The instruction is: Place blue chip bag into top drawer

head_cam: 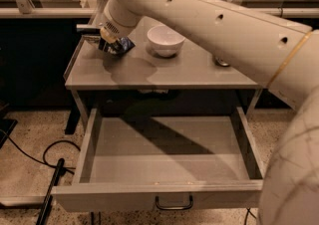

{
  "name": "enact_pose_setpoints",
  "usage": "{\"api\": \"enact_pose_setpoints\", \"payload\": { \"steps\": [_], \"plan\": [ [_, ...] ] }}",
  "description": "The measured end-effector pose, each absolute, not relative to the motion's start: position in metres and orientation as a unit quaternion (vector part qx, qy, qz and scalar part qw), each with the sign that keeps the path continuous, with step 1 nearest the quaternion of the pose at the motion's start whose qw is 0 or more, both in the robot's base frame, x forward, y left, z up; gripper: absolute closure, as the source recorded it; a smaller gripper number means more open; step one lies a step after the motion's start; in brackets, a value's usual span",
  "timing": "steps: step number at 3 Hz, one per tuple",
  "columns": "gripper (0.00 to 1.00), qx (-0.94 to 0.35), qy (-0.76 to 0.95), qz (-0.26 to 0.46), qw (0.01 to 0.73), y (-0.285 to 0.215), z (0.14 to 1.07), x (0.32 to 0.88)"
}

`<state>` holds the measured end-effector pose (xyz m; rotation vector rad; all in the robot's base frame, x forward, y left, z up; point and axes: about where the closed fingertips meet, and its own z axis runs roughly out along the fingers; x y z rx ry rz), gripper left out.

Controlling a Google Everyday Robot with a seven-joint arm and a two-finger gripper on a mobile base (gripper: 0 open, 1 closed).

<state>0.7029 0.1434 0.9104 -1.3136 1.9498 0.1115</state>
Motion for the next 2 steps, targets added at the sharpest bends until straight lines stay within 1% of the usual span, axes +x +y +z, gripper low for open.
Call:
{"api": "enact_pose_setpoints", "payload": {
  "steps": [1, 2],
  "plan": [
    [1.0, -0.493, 0.765, 0.038, 0.413, 0.113, 0.9434, 0.6637],
    [1.0, -0.493, 0.764, 0.037, 0.413, 0.1128, 0.9442, 0.663]
  ]
}}
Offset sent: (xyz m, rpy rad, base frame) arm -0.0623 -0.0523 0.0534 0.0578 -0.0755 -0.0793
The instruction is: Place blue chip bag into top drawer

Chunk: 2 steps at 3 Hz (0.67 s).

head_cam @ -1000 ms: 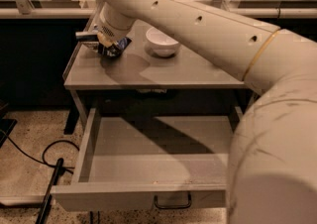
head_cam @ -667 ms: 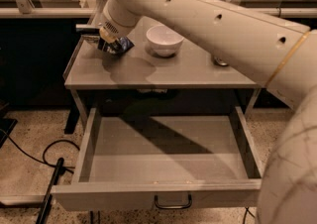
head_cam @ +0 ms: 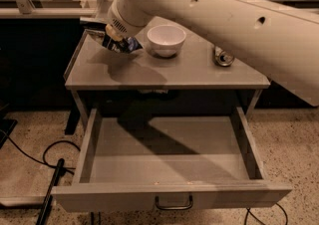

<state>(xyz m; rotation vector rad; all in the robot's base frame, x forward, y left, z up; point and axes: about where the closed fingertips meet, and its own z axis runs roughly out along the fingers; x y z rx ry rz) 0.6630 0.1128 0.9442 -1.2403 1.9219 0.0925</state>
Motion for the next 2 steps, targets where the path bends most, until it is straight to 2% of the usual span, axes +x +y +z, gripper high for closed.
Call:
{"api": "enact_pose_setpoints", "payload": {
  "steps": [2],
  "plan": [
    [1.0, -0.482, 0.784, 0.019, 0.391, 0.08, 0.972, 0.591]
  ]
}}
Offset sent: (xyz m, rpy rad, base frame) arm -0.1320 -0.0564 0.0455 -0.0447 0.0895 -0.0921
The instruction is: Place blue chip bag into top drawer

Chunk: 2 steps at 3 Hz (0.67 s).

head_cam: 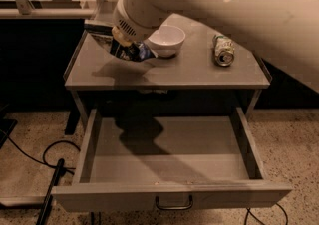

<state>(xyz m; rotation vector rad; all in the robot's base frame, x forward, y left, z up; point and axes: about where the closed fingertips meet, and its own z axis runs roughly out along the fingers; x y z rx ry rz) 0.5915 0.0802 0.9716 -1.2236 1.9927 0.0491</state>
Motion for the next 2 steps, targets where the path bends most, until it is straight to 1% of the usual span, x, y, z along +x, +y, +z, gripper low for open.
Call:
{"api": "enact_pose_setpoints", "payload": {
  "steps": [1, 2],
  "plan": [
    [1.0, -0.473, 0.798, 0.016, 0.373, 0.0604, 0.9829, 0.5434],
    [1.0, -0.473, 0.798, 0.016, 0.373, 0.0604, 0.9829, 0.5434]
  ]
}}
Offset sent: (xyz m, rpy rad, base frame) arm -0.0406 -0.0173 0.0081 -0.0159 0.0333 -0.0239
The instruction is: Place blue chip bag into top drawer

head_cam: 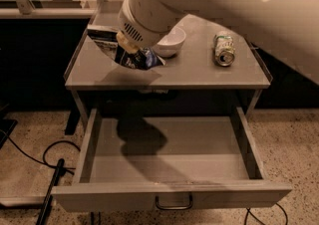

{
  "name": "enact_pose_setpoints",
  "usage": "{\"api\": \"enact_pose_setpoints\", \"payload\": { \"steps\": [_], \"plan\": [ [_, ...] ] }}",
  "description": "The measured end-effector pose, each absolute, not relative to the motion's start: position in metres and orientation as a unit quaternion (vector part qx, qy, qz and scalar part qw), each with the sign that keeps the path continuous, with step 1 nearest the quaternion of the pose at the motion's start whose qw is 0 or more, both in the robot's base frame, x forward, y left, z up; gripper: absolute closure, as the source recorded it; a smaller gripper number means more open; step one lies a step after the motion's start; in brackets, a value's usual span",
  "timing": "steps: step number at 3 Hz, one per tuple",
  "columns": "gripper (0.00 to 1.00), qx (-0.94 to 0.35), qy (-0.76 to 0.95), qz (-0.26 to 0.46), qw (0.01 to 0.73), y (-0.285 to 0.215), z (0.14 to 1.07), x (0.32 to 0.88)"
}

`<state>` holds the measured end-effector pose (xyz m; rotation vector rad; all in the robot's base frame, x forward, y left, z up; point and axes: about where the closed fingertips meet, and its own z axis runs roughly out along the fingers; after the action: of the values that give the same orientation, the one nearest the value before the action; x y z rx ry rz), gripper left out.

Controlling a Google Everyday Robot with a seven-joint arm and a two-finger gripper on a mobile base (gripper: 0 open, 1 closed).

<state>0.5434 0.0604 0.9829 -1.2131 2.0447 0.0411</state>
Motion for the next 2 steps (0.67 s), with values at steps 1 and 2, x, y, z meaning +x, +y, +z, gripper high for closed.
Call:
{"api": "enact_pose_setpoints", "payload": {
  "steps": [1, 2],
  "plan": [
    [1.0, -0.461, 0.81, 0.022, 0.362, 0.048, 0.981, 0.53],
    [1.0, -0.431, 0.833, 0.036, 0.344, 0.025, 0.977, 0.493]
  ]
}}
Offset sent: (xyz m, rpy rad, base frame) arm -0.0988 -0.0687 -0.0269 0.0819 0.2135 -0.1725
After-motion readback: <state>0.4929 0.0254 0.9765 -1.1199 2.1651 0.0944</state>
